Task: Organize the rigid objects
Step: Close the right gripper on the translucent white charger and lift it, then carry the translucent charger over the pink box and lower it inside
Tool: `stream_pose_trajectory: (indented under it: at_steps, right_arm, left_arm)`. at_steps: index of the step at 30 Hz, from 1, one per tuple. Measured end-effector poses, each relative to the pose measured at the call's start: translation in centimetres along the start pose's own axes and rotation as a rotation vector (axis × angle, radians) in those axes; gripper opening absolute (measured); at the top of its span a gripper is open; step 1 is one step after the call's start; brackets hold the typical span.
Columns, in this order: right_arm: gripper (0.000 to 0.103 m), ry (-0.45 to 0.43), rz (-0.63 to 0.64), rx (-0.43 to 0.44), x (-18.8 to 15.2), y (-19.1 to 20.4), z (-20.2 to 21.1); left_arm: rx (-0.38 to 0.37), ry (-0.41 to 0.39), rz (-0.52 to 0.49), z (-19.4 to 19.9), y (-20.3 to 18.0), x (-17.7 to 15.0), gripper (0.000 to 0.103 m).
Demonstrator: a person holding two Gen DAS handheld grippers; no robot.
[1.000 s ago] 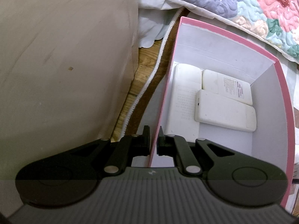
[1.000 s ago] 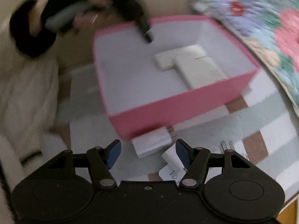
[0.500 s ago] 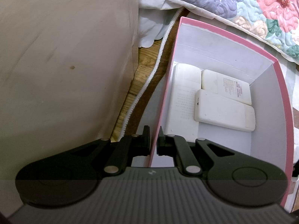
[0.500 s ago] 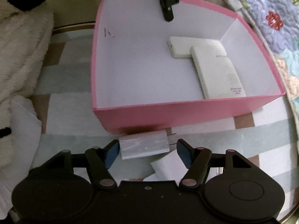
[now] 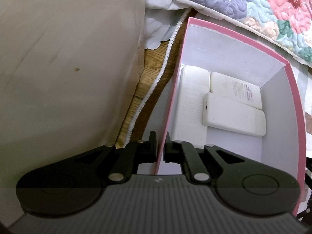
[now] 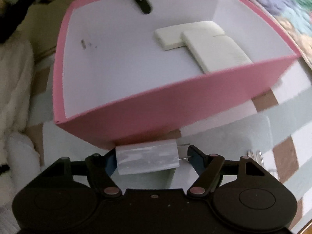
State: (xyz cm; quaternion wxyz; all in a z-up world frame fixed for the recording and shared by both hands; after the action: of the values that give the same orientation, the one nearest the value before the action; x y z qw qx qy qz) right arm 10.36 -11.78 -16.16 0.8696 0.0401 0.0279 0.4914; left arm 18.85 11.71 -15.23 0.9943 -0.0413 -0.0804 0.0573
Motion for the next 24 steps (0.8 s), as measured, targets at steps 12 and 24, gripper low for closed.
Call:
stream_pose_trajectory:
  at_steps: [12,24]
  right_arm:
    - [0.078,-0.152,-0.397,0.04,-2.9,-3.0,2.8]
    - [0.078,-0.316,-0.689,0.088,-3.9,-5.5,11.0]
  left_arm:
    - [0.004,-0.01,0.027,0.0,-0.1,-0.2,0.006]
    - [0.003,-0.006,0.019,0.1,-0.2,-0.3,0.006]
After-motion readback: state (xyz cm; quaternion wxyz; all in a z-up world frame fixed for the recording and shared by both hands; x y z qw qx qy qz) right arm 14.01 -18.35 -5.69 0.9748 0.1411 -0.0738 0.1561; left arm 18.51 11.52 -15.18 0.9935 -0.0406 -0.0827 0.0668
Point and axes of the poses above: each gripper's, at about its wrist camera, not at the fingertips, and z roughly against the way its jaws point, y to its left, x to its top, the point moved 4 cm from there along -z, roughly the way its jaws point, and after that the axes turned 14 degrees about y, right-handed, at the moved point
